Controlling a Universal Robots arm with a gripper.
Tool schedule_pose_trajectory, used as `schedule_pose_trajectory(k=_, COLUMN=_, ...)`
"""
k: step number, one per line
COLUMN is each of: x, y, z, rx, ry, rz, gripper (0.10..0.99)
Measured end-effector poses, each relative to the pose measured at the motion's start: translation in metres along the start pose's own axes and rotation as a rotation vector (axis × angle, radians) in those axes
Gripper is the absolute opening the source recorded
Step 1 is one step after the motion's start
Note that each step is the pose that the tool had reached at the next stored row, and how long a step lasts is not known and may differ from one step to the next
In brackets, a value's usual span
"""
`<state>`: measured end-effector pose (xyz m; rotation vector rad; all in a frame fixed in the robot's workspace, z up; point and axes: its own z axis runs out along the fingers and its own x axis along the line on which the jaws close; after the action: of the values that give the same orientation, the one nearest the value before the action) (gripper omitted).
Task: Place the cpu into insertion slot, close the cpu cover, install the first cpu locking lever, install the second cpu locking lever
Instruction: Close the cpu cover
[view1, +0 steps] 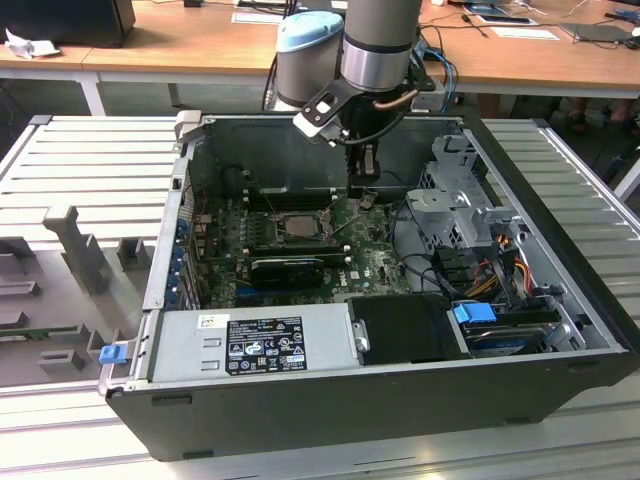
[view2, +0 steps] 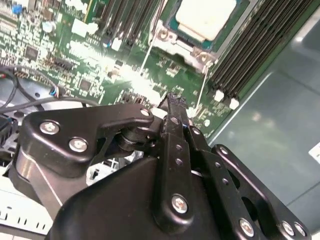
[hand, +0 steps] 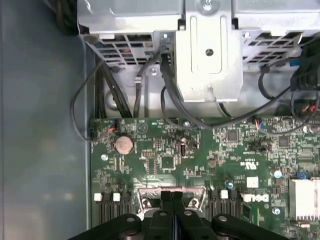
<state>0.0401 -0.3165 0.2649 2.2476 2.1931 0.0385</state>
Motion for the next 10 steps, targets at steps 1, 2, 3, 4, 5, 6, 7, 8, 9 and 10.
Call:
schedule_pose_trajectory(k=1, x=0.0002, y=0.0013, z=0.0, rx=0.0, ry=-0.0001, rz=0.0, gripper=0.106)
schedule_pose_trajectory(k=2, x=0.0002, y=0.0026, z=0.0, rx=0.0, ry=-0.0002, rz=0.0, gripper=0.106)
schedule_pose_trajectory(k=3, x=0.0004, y=0.0052, z=0.0001, rx=0.0, ry=-0.0001, rz=0.0, gripper=0.106)
schedule_pose_trajectory(k=4, x=0.0005, y=0.007, z=0.0001, rx=0.0, ry=-0.0001, rz=-0.001, gripper=0.106)
schedule_pose_trajectory(k=5, x=0.0006, y=0.0105, z=0.0002, rx=0.0, ry=-0.0001, rz=-0.002, gripper=0.106)
schedule_pose_trajectory(k=6, x=0.0007, y=0.0121, z=0.0002, rx=0.0, ry=-0.0001, rz=-0.002, gripper=0.106)
schedule_pose_trajectory(k=7, x=0.0007, y=0.0139, z=0.0002, rx=0.001, ry=-0.0001, rz=-0.003, gripper=0.106)
schedule_pose_trajectory(k=8, x=0.0008, y=0.0166, z=0.0006, rx=0.001, ry=-0.0001, rz=-0.003, gripper=0.106)
schedule_pose_trajectory(k=9, x=0.0008, y=0.0172, z=0.0011, rx=0.001, ry=0.0, rz=-0.003, gripper=0.106)
schedule_pose_trajectory(k=10, x=0.0008, y=0.0182, z=0.0031, rx=0.001, ry=-0.0001, rz=-0.003, gripper=0.106)
